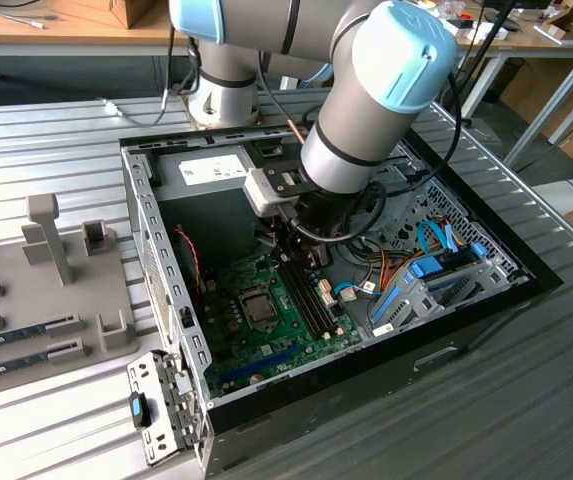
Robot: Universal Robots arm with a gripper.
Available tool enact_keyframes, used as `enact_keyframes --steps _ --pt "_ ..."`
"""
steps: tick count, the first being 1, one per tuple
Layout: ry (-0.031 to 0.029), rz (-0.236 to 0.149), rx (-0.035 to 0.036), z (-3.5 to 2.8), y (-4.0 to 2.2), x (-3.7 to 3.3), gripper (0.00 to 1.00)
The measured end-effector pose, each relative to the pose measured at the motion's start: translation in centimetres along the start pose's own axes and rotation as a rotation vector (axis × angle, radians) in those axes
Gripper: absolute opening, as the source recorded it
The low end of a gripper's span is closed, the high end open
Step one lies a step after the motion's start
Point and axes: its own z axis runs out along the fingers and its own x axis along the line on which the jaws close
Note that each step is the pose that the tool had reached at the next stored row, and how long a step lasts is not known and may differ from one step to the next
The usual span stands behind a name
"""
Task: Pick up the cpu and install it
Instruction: 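Install the first cpu locking lever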
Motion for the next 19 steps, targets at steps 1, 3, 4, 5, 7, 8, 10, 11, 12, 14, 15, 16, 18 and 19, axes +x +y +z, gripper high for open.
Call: enact_keyframes --steps 1,3,4,5,7,8,10,11,12,14,15,16,18,19 --pt "0.0154 0.001 -0.0009 0.0 0.0 0.0 0.11" --pt "0.0608 0.005 -0.0039 0.0 0.0 0.01 0.11" --pt "0.0788 0.007 -0.005 0.0 0.0 0.01 0.11" --pt "0.108 0.01 -0.007 0.0 0.0 0.01 0.11" --pt "0.1464 0.013 -0.0093 0.01 0.0 0.01 0.11" --pt "0.152 0.014 -0.0097 0.01 -0.01 0.01 0.11" --pt "0.1559 0.014 -0.0101 -0.01 0.03 0.01 0.11" --pt "0.156 0.014 -0.0101 -0.01 0.1 0.04 0.11" --pt "0.1558 0.014 -0.0099 0.0 0.15 0.09 0.11" --pt "0.1558 0.014 -0.0092 0.0 0.36 0.26 0.11" --pt "0.1559 0.014 -0.0088 0.0 0.46 0.33 0.11" --pt "0.1559 0.014 -0.0084 0.0 0.57 0.4 0.11" --pt "0.1558 0.014 -0.0082 0.0 0.67 0.53 0.11" --pt "0.1558 0.014 -0.0082 -0.02 0.7 0.67 0.11"
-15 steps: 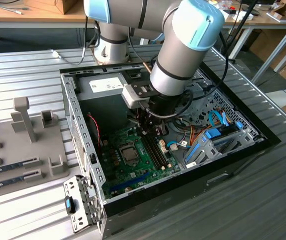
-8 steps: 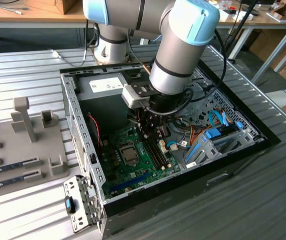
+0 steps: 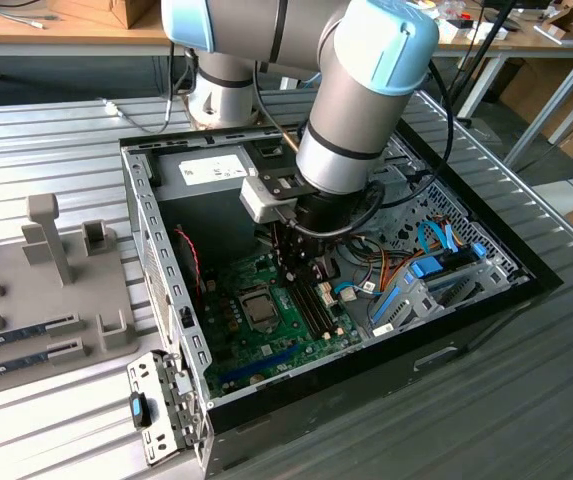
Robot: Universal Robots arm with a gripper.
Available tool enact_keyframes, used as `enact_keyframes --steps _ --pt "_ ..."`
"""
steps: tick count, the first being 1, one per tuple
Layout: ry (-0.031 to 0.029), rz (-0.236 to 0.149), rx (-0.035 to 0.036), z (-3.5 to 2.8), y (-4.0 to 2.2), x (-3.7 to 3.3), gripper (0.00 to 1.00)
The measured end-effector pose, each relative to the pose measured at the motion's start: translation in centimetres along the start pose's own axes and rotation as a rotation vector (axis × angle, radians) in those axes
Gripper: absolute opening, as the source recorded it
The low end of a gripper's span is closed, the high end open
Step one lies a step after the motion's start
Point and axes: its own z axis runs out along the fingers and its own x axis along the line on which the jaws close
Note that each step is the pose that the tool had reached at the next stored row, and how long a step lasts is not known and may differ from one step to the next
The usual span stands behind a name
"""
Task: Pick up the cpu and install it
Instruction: 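Install the first cpu locking lever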
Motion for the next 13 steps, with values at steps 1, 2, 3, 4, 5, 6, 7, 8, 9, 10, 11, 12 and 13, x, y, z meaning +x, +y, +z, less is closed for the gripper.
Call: enact_keyframes --steps 1,2,3,4,5,6,7,8,9,10,11,12,13 --pt "0.0001 0.0 -0.0001 0.0 0.04 0.1 0.11" --pt "0.0 0.0 0.0 0.02 0.06 0.26 0.11" --pt "0.0001 0.0 0.0 0.02 0.08 0.35 0.11" --pt "0.0001 0.0 -0.0001 0.03 0.09 0.44 0.11" --pt "0.0001 0.0 -0.0001 0.04 0.11 0.54 0.11" --pt "0.0001 0.0 -0.0001 0.05 0.12 0.64 0.11" --pt "0.0 0.0 -0.0001 0.07 0.14 0.77 0.11" --pt "0.0001 0.0 -0.0001 0.08 0.15 0.84 0.11" --pt "0.0001 0.0 -0.0001 0.1 0.15 0.95 0.11" --pt "-0.0001 0.0 0.0 0.16 0.15 1.01 0.11" --pt "0.0 0.0 0.0 0.24 0.14 1.05 0.11" --pt "0.0001 0.0 0.0 0.3 0.14 1.07 0.11" --pt "0.0001 0.0 -0.0001 0.36 0.14 1.1 0.11"
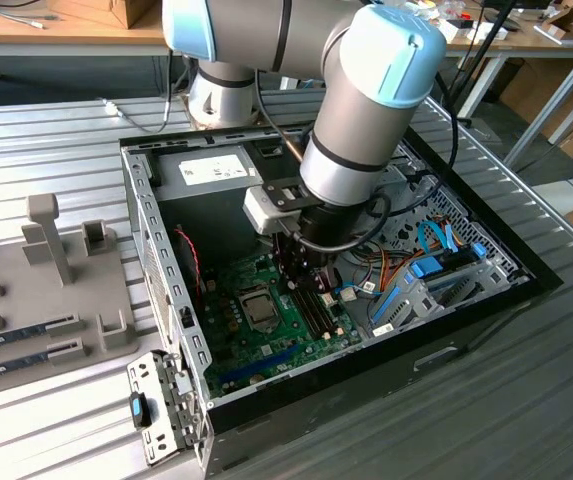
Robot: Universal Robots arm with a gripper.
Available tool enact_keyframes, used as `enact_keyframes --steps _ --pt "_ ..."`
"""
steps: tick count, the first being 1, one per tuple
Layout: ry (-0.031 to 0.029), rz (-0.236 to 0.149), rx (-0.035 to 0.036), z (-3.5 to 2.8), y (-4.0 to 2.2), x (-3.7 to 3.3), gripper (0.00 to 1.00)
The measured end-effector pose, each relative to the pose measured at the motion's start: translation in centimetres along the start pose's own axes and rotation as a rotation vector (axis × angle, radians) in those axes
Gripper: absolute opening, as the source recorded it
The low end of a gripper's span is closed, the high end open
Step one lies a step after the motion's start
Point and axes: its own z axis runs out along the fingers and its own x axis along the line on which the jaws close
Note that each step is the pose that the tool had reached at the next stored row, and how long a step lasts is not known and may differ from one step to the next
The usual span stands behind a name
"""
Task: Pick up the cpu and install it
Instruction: 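Install the first cpu locking lever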
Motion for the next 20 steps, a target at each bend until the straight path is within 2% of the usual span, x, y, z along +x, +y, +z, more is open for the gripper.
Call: enact_keyframes --steps 6,9,15,20 --pt "0.0 0.001 0.0 1.09 -0.09 0.06 0.11" --pt "-0.0004 0.0 0.0004 1.28 0.01 0.27 0.11" --pt "-0.0001 0.001 0.0003 1.44 0.1 1.33 0.11" --pt "0.0 0.001 0.0003 2.07 -0.06 1.32 0.11"
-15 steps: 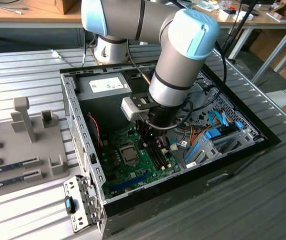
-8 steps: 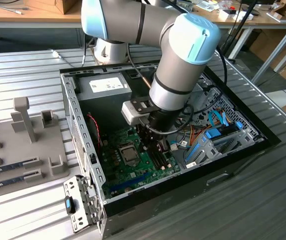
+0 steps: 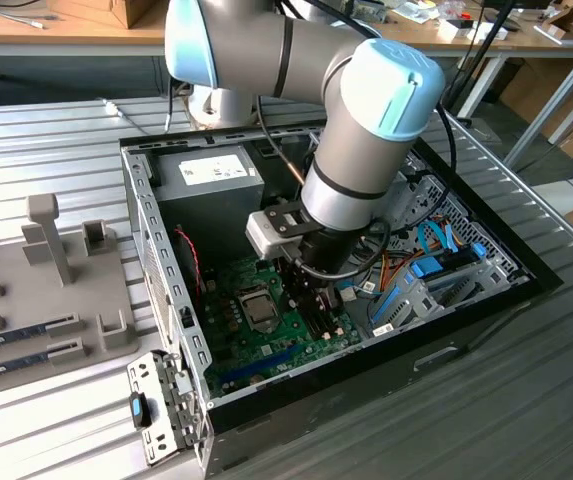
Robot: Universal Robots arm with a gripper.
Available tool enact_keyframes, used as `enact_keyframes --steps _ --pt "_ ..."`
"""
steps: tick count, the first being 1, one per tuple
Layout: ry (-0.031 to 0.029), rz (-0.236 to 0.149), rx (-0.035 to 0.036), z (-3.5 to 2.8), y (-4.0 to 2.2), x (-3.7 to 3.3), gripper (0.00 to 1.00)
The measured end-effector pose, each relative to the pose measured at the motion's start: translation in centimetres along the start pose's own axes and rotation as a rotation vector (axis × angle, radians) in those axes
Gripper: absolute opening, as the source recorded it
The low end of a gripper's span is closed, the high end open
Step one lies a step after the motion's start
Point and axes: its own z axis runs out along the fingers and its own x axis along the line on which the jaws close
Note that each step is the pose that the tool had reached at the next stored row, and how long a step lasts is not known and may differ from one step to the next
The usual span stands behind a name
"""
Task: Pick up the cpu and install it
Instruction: 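Install the first cpu locking lever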
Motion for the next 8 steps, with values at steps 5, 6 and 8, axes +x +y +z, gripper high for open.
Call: enact_keyframes --steps 5,6,8 --pt "-0.0001 0.0 0.0 0.5 -0.04 0.03 0.11" --pt "-0.0002 0.001 0.0 0.66 -0.06 0.04 0.11" --pt "-0.0002 0.001 0.0 0.87 -0.07 0.05 0.11"
